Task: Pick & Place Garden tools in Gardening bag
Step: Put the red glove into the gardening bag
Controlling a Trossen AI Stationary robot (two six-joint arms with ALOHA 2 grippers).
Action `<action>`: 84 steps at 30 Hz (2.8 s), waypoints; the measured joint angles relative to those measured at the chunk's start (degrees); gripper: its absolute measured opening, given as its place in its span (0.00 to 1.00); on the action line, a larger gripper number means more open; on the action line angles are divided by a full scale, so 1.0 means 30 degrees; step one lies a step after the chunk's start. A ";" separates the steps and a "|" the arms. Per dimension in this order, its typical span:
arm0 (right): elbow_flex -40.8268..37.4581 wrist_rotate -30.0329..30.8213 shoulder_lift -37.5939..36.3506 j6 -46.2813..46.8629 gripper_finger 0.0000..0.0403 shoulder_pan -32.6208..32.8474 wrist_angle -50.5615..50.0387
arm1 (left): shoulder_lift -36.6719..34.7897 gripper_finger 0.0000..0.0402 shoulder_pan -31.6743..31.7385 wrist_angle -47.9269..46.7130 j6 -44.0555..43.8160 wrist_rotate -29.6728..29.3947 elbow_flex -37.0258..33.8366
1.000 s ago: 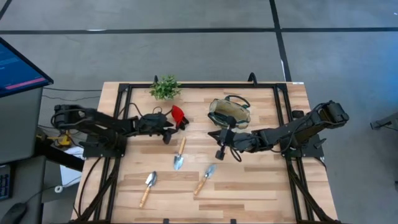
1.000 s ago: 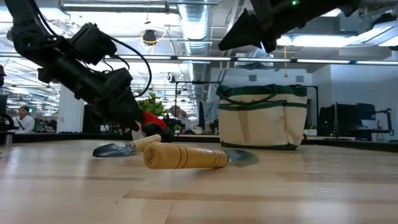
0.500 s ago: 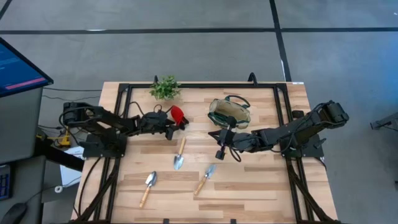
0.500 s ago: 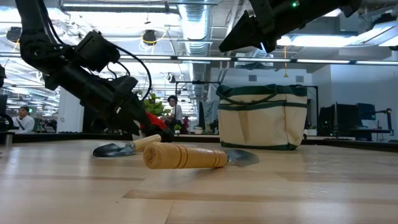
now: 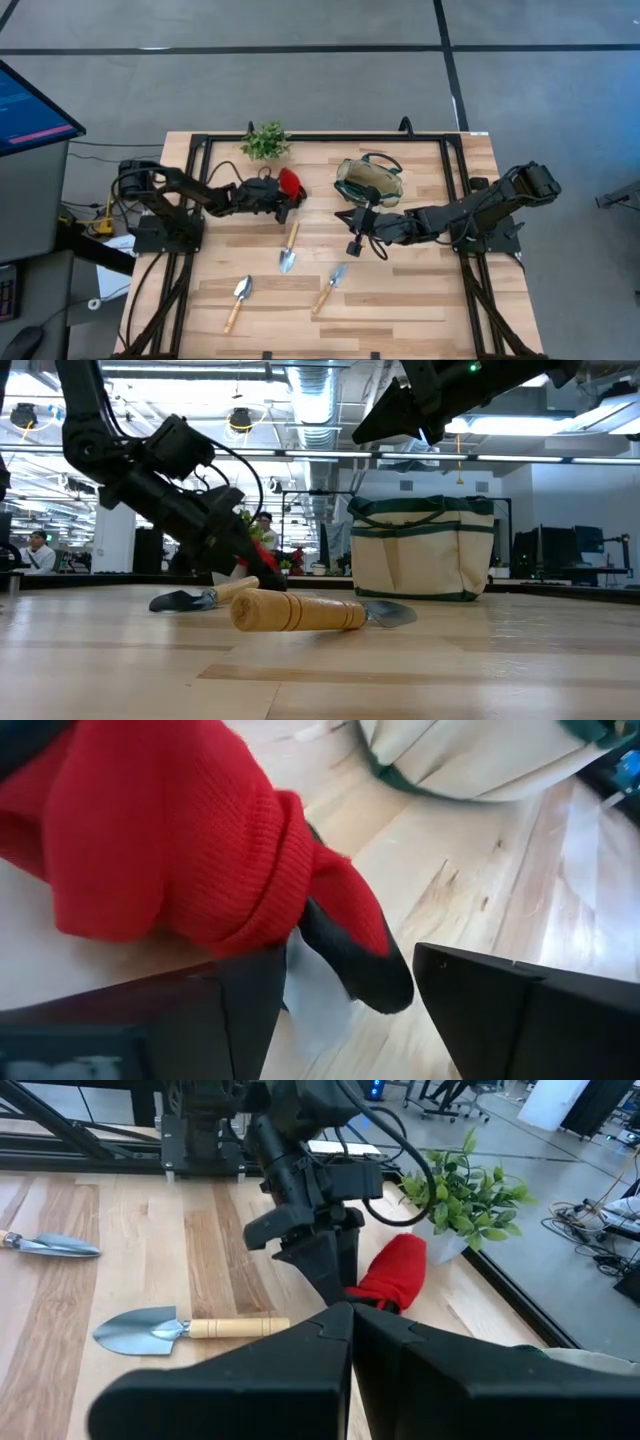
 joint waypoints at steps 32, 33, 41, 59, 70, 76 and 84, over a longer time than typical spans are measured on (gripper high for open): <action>0.0005 0.0000 0.0015 0.0051 0.00 0.0016 -0.0651 | -0.6062 0.00 -0.1049 -0.1690 0.6652 0.1171 -0.0016; 0.0007 0.0044 0.0015 0.0048 0.00 0.0019 -0.0818 | -0.6891 0.00 -0.1049 -0.1937 0.6660 0.1649 -0.0028; 0.0007 0.2915 -0.1487 0.0848 0.00 0.0523 -0.3461 | -1.1104 0.00 -0.1122 -0.1967 0.7126 0.4285 -0.0015; 0.0007 0.2849 -0.2659 0.1040 0.00 0.1399 -0.3915 | -0.9857 0.00 -0.1953 -0.1989 0.6557 0.8359 0.2119; 0.0007 0.0299 -0.2659 -0.0628 0.00 0.1396 -0.2930 | -0.7159 0.00 -0.1713 -0.2006 0.7952 0.9367 0.3733; 0.0007 -0.0524 -0.2659 -0.0973 0.00 0.1086 -0.2969 | -0.7005 0.00 -0.1554 -0.1924 0.8109 0.9354 0.3869; 0.0007 -0.1241 -0.2659 0.1251 0.02 -0.0225 -0.0594 | -0.7013 0.00 -0.1690 -0.1888 0.8178 0.9301 0.3869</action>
